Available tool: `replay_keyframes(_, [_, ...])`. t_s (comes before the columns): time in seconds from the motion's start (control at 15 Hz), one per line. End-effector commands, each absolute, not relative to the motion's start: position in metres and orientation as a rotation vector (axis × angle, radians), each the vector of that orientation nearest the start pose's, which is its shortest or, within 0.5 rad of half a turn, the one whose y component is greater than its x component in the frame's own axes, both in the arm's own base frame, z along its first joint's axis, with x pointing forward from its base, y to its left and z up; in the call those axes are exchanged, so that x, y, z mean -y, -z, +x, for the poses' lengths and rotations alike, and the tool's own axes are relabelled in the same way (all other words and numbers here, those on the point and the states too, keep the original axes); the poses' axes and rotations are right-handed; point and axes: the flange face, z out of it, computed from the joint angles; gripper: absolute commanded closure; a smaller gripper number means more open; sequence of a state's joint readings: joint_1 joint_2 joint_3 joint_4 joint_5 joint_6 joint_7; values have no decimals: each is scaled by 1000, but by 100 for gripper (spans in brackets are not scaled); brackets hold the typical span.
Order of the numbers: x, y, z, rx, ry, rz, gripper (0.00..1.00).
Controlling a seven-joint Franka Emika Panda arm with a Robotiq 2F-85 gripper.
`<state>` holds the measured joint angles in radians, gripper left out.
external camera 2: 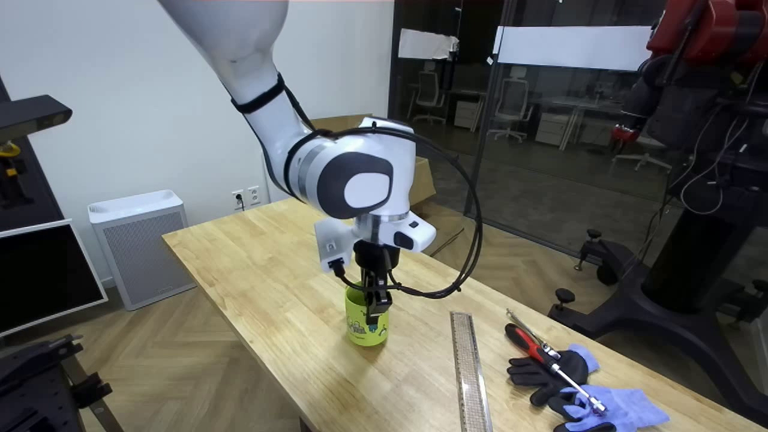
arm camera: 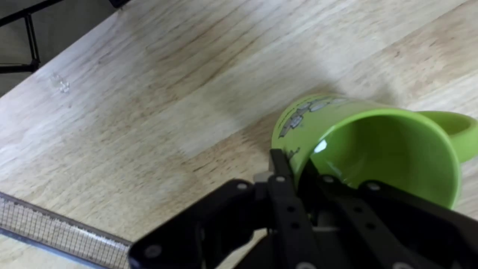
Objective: Move the cup forward
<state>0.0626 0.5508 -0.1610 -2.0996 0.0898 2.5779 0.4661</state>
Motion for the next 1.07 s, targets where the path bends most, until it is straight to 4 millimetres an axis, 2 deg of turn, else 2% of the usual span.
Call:
replay_keyframes(0.0, [71,-168,607,-1010,-15,-3023,97])
replay_keyframes(0.2, [73,-171,633,-1051,27,-2950,97])
replay_keyframes(0.47, [68,-162,657,-1070,-4,-2930,97])
replay_keyframes(1.0, [65,-141,684,-1058,-26,-2956,97])
